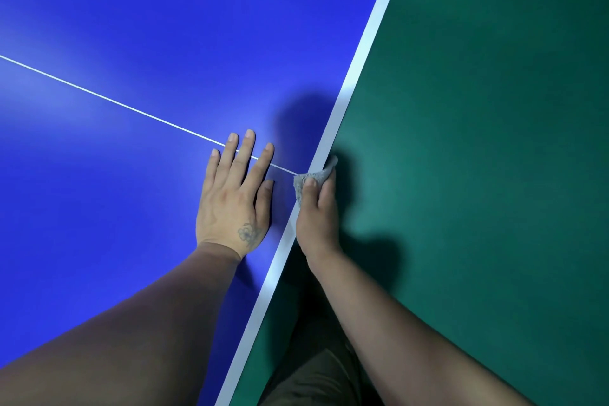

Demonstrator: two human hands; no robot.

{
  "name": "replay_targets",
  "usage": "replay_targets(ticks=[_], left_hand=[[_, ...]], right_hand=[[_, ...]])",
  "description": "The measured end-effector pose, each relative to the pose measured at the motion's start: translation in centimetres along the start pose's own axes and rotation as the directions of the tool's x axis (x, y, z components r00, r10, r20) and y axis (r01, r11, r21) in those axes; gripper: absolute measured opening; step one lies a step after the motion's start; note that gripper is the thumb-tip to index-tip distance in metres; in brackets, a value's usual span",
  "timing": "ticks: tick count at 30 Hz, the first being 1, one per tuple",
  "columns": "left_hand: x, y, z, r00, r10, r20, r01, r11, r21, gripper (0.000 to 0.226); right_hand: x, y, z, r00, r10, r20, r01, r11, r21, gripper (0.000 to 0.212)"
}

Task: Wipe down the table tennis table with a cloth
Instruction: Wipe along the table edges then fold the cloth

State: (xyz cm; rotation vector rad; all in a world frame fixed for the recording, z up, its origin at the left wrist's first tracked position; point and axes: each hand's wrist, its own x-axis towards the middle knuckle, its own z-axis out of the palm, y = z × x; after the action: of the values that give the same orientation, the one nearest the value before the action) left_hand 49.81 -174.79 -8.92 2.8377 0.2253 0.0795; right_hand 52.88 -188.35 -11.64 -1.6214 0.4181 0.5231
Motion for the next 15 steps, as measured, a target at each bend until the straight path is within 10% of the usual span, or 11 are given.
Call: replay_targets(ticks=[5, 15], left_hand=[[0.0, -0.1, -0.1, 1.000, 0.005, 0.011, -0.005, 1.000, -0.001, 0.053], [0.2, 0.2, -0.5, 0.999, -0.012, 0.031, 0.011, 1.000, 0.018, 0.054]], right_hand=[[5.8, -4.6, -0.9, 0.989, -0.147, 0.023, 0.147, 0.989, -0.018, 0.019], [15.7, -11.2, -2.1, 0.980, -0.200, -0.021, 0.192, 0.962, -0.193, 0.041]])
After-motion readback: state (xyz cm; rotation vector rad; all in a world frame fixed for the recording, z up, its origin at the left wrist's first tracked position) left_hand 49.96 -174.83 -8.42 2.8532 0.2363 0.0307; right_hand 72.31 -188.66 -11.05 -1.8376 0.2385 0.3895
